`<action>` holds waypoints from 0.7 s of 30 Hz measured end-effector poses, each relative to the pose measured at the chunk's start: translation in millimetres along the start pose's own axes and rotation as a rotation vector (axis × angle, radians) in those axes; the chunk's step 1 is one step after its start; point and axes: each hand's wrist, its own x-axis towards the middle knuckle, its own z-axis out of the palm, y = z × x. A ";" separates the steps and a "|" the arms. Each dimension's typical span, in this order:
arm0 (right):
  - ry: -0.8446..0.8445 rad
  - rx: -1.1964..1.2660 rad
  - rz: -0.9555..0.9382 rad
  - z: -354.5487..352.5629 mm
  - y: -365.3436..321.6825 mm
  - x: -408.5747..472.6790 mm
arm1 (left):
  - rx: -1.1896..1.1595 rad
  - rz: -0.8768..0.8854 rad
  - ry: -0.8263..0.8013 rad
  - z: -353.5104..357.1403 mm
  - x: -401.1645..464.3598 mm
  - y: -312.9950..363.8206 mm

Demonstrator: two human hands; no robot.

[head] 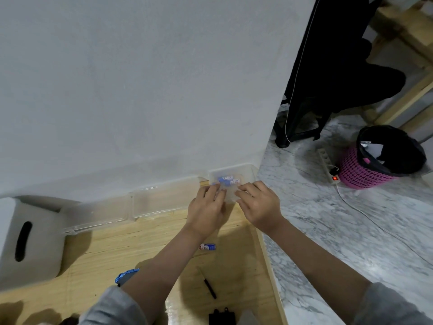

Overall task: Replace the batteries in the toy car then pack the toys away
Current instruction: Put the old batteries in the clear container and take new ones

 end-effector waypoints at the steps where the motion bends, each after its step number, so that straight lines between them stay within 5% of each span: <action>1: 0.010 -0.005 -0.003 1.1 -0.2 -1.3 | 0.005 0.010 0.001 -0.4 -0.4 0.0; 6: 0.016 -0.032 0.049 4.5 -5.9 -7.6 | 0.007 0.009 -0.010 -2.7 -2.6 -1.1; 13: -0.191 -0.159 0.135 -8.7 -28.3 -7.2 | -0.253 -0.072 -0.127 -19.2 -24.3 -9.6; 21: -0.312 -0.001 0.044 -2.7 -84.0 -31.0 | -0.417 -0.288 0.128 -30.0 -127.3 -34.4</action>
